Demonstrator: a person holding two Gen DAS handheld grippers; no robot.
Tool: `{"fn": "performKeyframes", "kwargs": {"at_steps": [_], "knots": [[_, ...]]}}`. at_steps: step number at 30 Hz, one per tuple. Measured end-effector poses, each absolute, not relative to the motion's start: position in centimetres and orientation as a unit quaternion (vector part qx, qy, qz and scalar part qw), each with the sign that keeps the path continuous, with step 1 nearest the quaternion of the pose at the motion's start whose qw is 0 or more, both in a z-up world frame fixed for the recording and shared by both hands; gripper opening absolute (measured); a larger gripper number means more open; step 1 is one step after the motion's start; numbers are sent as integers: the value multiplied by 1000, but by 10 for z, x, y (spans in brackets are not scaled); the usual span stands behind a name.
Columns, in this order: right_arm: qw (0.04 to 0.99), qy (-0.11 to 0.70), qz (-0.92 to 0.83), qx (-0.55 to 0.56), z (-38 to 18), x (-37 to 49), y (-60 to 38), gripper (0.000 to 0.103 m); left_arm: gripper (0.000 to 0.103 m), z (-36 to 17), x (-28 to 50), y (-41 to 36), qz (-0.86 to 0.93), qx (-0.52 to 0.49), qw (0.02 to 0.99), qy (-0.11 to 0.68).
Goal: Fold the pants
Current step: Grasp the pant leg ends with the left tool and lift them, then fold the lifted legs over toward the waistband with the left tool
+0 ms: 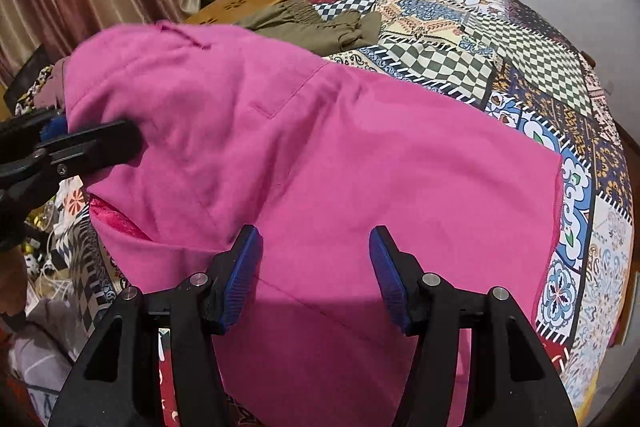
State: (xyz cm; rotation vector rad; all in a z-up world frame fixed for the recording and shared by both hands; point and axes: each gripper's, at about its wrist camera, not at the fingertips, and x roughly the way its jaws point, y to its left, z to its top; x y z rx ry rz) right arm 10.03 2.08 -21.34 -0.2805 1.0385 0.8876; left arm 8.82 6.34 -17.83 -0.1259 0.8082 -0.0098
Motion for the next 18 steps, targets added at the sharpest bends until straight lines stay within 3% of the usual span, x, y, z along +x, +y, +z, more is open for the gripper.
{"fn": "performKeyframes", "kwargs": {"at_steps": [18], "knots": [[799, 465, 379, -43, -197, 102, -49, 53, 26, -163, 107, 17, -46, 15, 918, 394]]}}
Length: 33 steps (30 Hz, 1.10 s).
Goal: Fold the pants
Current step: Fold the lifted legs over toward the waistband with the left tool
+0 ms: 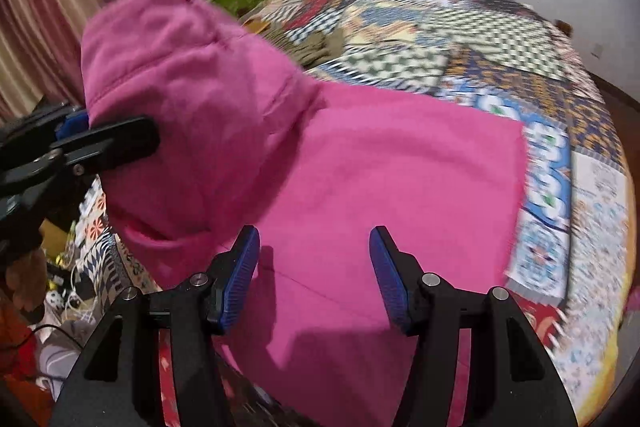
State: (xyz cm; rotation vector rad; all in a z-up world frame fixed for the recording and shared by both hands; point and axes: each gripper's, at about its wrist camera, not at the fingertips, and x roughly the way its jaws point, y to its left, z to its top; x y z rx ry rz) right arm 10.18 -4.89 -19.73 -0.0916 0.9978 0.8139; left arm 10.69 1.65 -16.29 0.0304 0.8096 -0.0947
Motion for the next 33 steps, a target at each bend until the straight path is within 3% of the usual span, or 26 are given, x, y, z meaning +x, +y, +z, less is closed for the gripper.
{"fn": "performKeyframes", "kwargs": {"at_steps": [18, 33], "knots": [[798, 497, 341, -12, -223, 95, -104, 53, 25, -159, 129, -35, -110, 44, 907, 403], [820, 480, 312, 10, -210, 95, -140, 53, 24, -180, 159, -76, -166, 35, 876, 452]]}}
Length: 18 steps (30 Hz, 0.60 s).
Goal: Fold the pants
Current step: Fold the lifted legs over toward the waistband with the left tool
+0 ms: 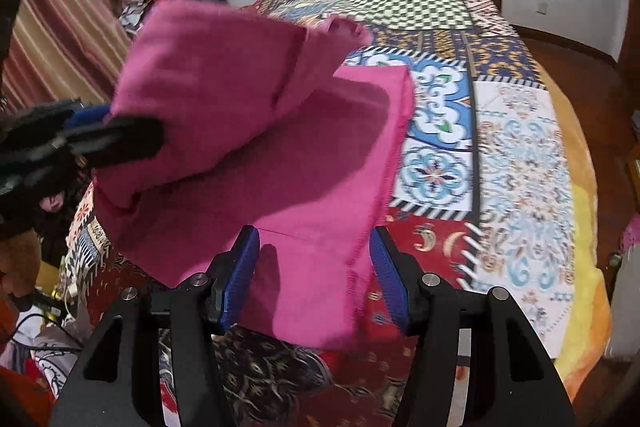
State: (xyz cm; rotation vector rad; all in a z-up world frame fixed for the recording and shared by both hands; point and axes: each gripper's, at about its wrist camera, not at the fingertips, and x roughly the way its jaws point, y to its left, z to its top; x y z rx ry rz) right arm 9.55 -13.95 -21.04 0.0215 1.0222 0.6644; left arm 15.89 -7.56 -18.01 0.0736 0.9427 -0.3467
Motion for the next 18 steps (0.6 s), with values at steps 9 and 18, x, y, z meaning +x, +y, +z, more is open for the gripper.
{"fn": "performKeyframes", "kwargs": {"at_steps": [9, 18], "knots": [[830, 478, 286, 32, -208, 96, -165, 53, 27, -199, 162, -90, -170, 46, 854, 490], [830, 481, 279, 34, -209, 90, -169, 53, 30, -194, 160, -84, -177, 18, 850, 495]]}}
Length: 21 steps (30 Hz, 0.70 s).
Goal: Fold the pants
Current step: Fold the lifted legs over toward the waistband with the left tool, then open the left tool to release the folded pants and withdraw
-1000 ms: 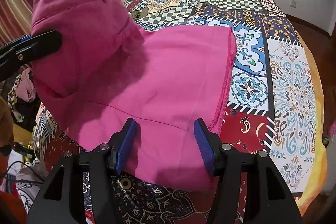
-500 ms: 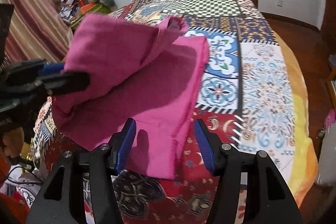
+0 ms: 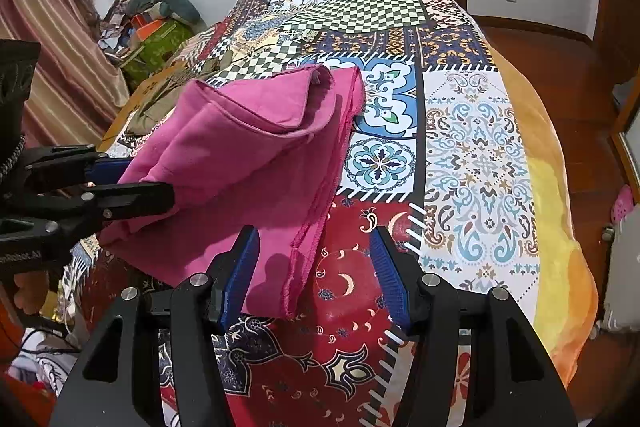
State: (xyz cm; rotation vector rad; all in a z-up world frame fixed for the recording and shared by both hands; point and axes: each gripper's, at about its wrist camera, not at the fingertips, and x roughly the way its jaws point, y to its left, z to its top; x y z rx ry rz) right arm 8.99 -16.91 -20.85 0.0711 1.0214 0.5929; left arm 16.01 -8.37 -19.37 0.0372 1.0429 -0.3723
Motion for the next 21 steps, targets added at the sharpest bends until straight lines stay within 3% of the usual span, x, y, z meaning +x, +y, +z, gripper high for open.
{"fn": "performKeyframes", "kwargs": {"at_steps": [10, 21], "knots": [[829, 484, 279, 29, -207, 87, -168, 53, 40, -162, 151, -67, -164, 19, 877, 450], [827, 487, 280, 25, -205, 79, -168, 53, 41, -191, 167, -4, -85, -2, 871, 484]]}}
